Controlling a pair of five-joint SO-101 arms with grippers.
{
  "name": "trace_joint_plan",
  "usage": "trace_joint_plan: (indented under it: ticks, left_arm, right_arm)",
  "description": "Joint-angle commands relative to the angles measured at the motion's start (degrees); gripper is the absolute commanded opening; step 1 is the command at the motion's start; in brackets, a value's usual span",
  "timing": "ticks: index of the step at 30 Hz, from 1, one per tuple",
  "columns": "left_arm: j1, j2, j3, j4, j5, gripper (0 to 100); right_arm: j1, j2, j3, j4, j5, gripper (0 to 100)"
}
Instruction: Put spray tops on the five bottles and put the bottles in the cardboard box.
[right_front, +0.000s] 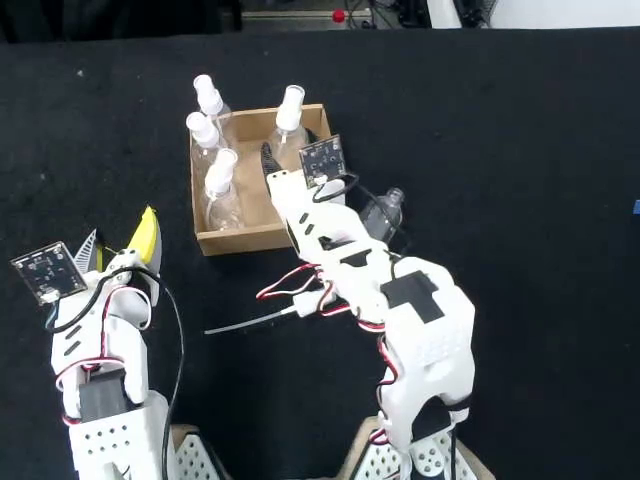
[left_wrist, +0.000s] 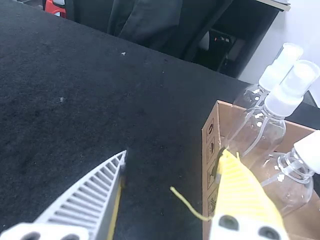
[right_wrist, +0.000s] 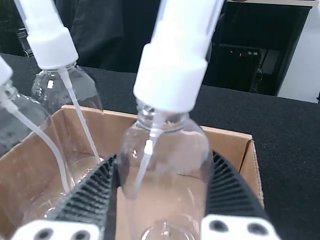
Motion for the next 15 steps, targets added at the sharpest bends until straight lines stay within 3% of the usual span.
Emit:
trace_joint_plan:
  ticks: [1, 7, 12, 15]
  left_arm:
    - [-0.66, -0.62, 0.13, -1.14, -0.44, 27]
    - [-0.66, -0.62, 0.13, -1.14, -0.44, 27]
    - [-0.66, -0.62, 0.13, -1.14, -0.44, 27]
    - [-0.66, -0.62, 0.13, -1.14, -0.44, 27]
  right_arm:
    - [-0.88, -0.75, -0.75, -1.32, 0.35, 15.0]
    - [-0.88, -0.75, -0.75, -1.32, 0.35, 15.8]
    - [-0.88, -0.75, -0.75, -1.32, 0.35, 24.6]
    - [-0.88, -0.75, -0.75, -1.32, 0.35, 22.7]
